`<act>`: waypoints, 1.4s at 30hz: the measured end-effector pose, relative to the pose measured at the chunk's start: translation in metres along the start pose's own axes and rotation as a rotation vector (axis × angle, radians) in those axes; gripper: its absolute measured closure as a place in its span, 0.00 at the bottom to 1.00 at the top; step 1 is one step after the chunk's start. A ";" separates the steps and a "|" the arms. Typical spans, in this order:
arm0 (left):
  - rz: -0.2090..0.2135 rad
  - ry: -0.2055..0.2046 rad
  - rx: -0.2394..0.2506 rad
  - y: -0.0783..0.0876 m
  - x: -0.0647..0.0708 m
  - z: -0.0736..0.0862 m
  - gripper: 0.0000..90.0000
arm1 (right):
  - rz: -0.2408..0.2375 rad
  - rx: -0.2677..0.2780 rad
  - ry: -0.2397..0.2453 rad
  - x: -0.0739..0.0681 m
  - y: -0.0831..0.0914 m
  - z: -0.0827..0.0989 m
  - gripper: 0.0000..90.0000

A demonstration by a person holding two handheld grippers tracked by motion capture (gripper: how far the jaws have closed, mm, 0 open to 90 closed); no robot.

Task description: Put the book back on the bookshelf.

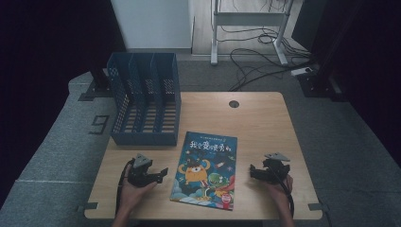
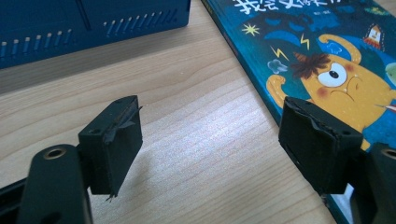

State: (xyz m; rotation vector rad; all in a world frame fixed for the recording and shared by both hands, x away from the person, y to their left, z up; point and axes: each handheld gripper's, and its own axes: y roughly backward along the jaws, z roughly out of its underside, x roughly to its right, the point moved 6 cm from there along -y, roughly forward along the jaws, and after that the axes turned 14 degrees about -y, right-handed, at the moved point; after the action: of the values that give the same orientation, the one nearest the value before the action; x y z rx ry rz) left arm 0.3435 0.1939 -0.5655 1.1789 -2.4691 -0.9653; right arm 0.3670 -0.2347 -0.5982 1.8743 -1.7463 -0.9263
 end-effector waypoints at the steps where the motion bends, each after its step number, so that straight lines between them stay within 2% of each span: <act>1: 0.002 0.000 0.001 0.000 0.000 -0.001 0.23 | 0.002 0.002 0.000 0.000 0.000 0.000 0.01; 4: 0.010 0.006 0.022 -0.002 0.000 -0.005 0.22 | 0.007 0.000 -0.004 0.000 0.003 0.003 0.01; 13: 0.017 0.003 0.033 -0.001 0.001 -0.007 0.22 | 0.018 0.008 -0.024 0.002 0.009 0.006 0.07; 18: 0.004 0.015 0.036 0.001 0.001 -0.007 0.22 | -0.003 0.013 -0.062 0.004 0.010 0.003 0.10; 24: -0.001 0.008 0.040 0.002 0.003 -0.009 0.22 | -0.035 0.063 -0.095 0.004 0.018 -0.004 0.14; 29: 0.002 0.004 0.037 0.002 0.005 -0.009 0.21 | -0.049 0.075 -0.100 0.001 0.020 -0.007 0.14; 33: 0.004 0.018 0.040 0.003 0.005 -0.009 0.21 | -0.061 0.077 -0.096 -0.004 0.021 -0.008 0.14; 42: 0.004 0.028 0.048 0.004 0.006 -0.012 0.21 | -0.090 0.096 -0.069 -0.018 0.026 -0.011 0.15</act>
State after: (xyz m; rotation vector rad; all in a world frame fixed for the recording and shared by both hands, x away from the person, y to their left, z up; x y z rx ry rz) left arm 0.3426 0.1854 -0.5546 1.1938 -2.4851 -0.8871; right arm 0.3565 -0.2214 -0.5688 2.0188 -1.7891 -0.9663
